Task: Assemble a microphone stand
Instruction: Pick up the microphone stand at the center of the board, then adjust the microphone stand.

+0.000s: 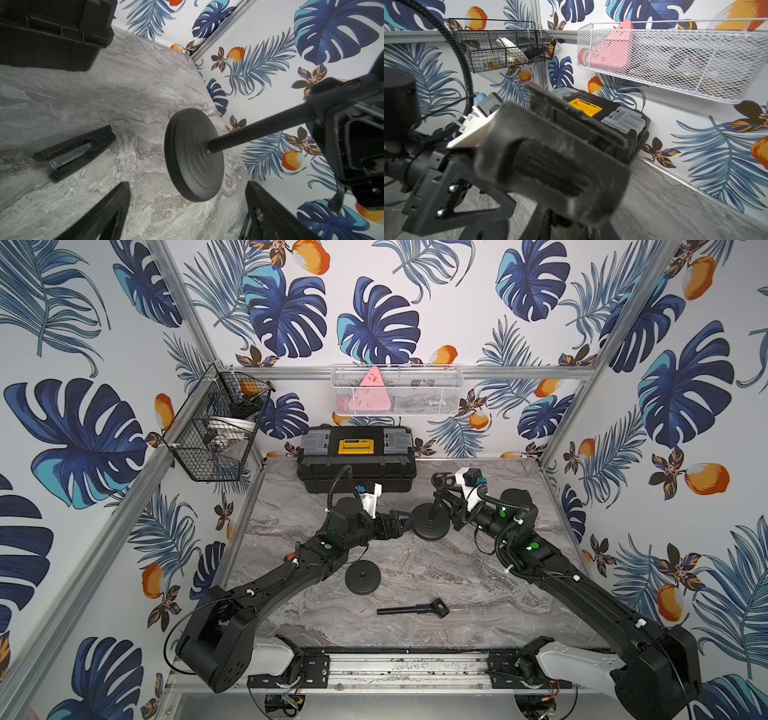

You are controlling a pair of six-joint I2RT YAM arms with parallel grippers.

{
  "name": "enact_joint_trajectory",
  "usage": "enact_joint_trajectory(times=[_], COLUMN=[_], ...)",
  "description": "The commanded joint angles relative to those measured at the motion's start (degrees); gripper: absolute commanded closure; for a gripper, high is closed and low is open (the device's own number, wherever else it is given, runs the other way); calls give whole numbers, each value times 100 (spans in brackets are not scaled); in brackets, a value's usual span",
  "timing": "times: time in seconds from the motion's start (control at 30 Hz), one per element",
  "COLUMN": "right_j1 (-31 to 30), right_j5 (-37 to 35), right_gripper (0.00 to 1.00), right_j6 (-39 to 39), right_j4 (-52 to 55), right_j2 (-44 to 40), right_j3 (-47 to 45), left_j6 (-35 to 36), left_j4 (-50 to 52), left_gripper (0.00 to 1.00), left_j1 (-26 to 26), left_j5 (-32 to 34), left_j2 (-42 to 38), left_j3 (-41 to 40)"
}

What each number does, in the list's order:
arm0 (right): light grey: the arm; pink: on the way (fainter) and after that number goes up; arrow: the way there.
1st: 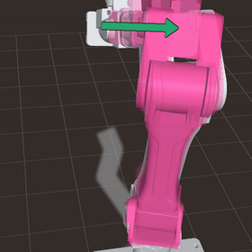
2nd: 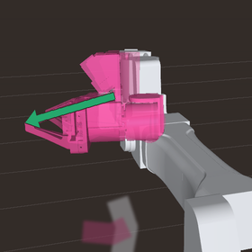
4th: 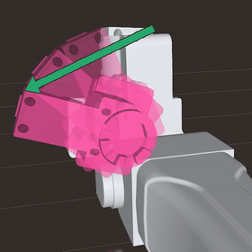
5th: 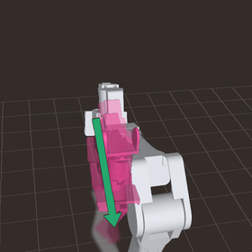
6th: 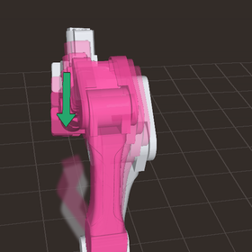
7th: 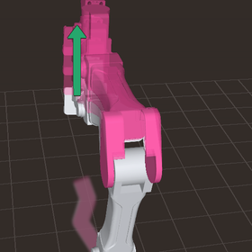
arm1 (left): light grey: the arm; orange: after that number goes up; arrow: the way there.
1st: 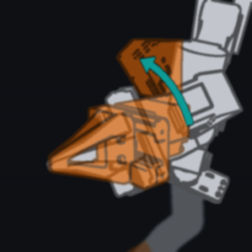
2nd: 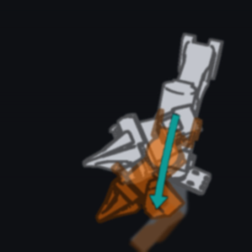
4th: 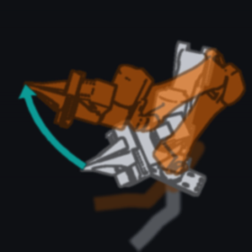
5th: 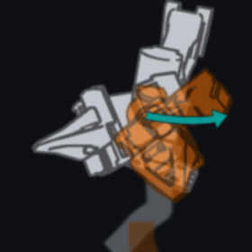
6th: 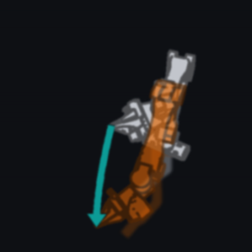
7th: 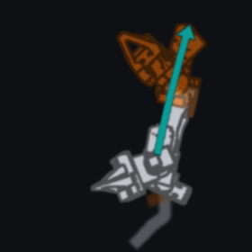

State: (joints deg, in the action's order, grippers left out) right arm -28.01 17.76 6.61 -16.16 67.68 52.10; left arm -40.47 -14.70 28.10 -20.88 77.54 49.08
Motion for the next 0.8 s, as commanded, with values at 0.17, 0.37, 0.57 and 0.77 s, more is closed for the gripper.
enact_joint_trajectory(times=[0.17, 0.37, 0.57, 0.77], right_j1=[20, 19, 15, 16], right_j5=[713, 1016, 1050, 1063], right_gripper=[100, 100, 100, 100], right_j6=[-392, -503, -535, -650], right_j4=[-441, -450, -440, -484], right_j2=[262, 392, 431, 493], right_j3=[531, 727, 830, 905], left_j6=[-675, -972, -1346, -1800], left_j4=[466, 47, -427, -1011], left_gripper=[10, 13, 21, 31], left_j1=[-199, -269, -278, -278], left_j5=[-590, -830, -1034, -1076], left_j2=[61, 60, 127, 139], left_j3=[196, 117, 11, -143])
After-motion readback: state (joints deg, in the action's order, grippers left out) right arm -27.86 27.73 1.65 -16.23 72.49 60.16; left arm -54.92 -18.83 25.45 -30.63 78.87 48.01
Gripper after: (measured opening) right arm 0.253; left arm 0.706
